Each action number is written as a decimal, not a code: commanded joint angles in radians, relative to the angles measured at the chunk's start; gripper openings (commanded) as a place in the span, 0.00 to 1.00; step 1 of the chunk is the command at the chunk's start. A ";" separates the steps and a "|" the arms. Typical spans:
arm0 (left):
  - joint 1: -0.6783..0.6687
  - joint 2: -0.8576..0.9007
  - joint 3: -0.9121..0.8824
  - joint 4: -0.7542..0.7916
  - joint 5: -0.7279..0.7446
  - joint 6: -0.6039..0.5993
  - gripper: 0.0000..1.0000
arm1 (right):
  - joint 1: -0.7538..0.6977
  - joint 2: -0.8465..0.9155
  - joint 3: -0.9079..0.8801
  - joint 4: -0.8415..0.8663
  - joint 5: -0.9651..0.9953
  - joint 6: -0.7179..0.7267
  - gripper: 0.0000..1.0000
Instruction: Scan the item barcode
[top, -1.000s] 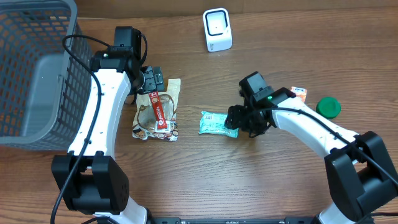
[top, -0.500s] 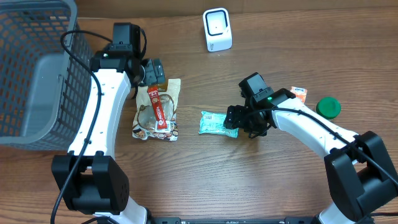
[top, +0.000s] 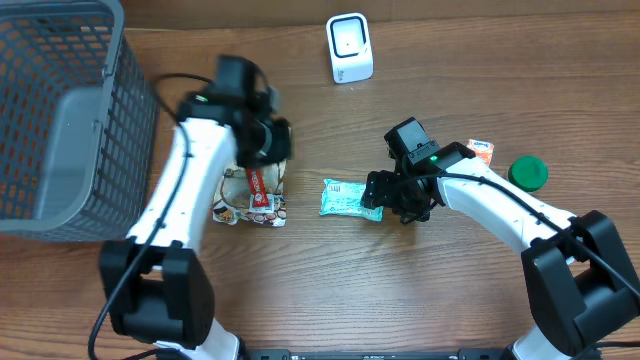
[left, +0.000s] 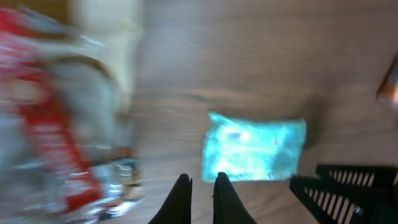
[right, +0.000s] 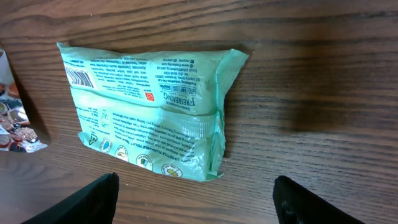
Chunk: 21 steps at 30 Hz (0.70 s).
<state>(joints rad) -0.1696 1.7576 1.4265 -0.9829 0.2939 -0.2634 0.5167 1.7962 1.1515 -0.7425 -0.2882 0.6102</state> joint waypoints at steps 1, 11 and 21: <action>-0.073 -0.015 -0.105 0.064 0.062 0.014 0.07 | -0.009 -0.017 -0.016 0.011 -0.005 0.015 0.81; -0.154 0.019 -0.214 0.211 0.040 -0.052 0.05 | -0.008 -0.016 -0.067 0.102 -0.005 0.019 0.80; -0.192 0.145 -0.214 0.211 0.040 -0.060 0.04 | -0.008 -0.013 -0.068 0.158 -0.005 0.023 0.80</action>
<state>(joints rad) -0.3534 1.8675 1.2221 -0.7727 0.3298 -0.3096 0.5117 1.7962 1.0916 -0.5907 -0.2893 0.6266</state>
